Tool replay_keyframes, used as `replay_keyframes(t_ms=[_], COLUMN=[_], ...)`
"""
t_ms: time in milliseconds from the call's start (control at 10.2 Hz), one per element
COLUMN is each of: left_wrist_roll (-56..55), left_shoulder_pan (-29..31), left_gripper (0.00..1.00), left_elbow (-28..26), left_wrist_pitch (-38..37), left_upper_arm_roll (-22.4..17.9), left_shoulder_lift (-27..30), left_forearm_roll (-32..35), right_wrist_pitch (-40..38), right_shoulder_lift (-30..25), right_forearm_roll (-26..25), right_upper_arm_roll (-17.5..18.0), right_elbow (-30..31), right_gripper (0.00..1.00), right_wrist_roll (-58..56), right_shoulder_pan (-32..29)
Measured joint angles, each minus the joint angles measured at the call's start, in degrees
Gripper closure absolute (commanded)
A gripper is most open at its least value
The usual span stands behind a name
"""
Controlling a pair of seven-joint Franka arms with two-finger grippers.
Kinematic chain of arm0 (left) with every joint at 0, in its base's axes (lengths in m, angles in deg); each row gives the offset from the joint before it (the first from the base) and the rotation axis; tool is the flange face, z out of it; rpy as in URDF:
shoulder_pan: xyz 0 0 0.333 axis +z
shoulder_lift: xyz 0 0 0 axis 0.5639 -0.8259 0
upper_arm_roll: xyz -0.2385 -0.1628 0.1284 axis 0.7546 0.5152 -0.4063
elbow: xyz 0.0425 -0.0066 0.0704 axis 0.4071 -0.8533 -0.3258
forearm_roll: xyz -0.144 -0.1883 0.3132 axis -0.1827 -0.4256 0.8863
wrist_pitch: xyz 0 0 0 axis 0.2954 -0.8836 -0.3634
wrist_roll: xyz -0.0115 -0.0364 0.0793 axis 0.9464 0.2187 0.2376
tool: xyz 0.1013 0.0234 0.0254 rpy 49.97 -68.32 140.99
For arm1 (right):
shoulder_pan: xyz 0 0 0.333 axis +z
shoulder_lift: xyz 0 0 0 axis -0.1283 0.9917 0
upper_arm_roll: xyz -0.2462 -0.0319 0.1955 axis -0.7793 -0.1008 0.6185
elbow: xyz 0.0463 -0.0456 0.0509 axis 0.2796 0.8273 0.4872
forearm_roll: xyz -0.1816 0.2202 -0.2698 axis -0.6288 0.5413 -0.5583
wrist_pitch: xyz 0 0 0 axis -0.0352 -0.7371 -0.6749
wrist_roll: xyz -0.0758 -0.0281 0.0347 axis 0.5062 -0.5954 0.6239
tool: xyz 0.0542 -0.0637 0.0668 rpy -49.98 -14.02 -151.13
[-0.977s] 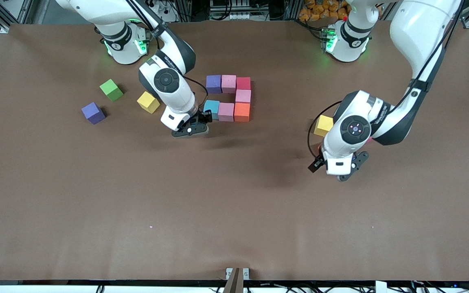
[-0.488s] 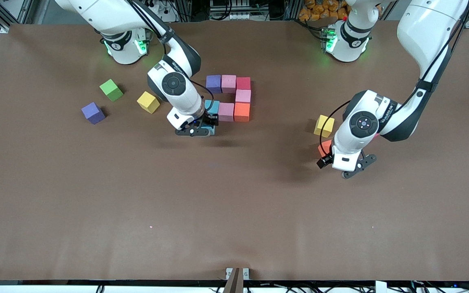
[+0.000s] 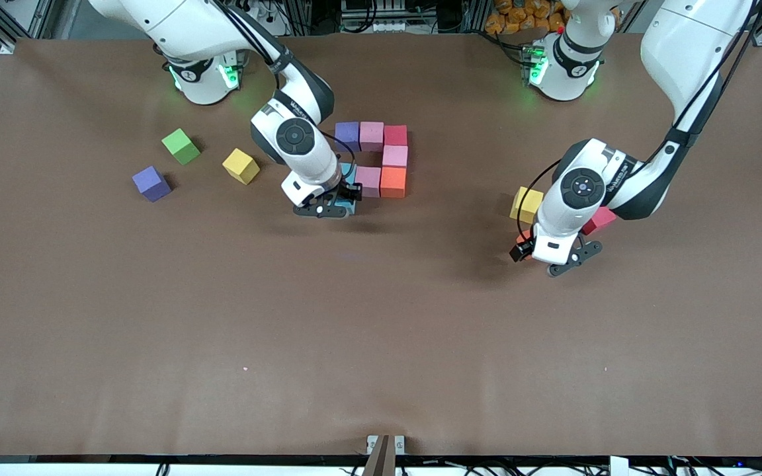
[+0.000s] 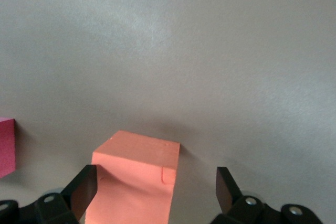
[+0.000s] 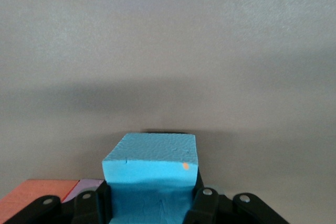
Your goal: Form number 2 with 11 blocks
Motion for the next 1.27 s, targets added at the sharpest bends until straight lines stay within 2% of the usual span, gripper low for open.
replay_keyframes(t_ms=[781, 1074, 1270], left_wrist_roll=[3.99, 6.01, 12.53], left_shoulder_pan=[2.25, 2.25, 2.55], left_gripper=[0.0, 0.0, 0.0], left_elbow=[-1.01, -1.0, -1.0], left_wrist_pitch=[0.16, 0.19, 0.34], left_upper_arm_roll=[0.07, 0.14, 0.26], left_shoulder_lift=[0.69, 1.12, 1.13], left_forearm_roll=[0.57, 0.58, 0.58], right_wrist_pitch=[-0.15, -0.15, -0.15], right_shoulder_lift=[0.43, 0.63, 0.63], right_forearm_roll=[-0.11, -0.11, -0.11], right_upper_arm_roll=[-1.14, -1.24, -1.31], right_elbow=[0.18, 0.18, 0.18], right_gripper=[0.61, 0.59, 0.51], right_wrist_roll=[0.04, 0.04, 0.04], right_shoulder_pan=[0.28, 0.29, 0.29])
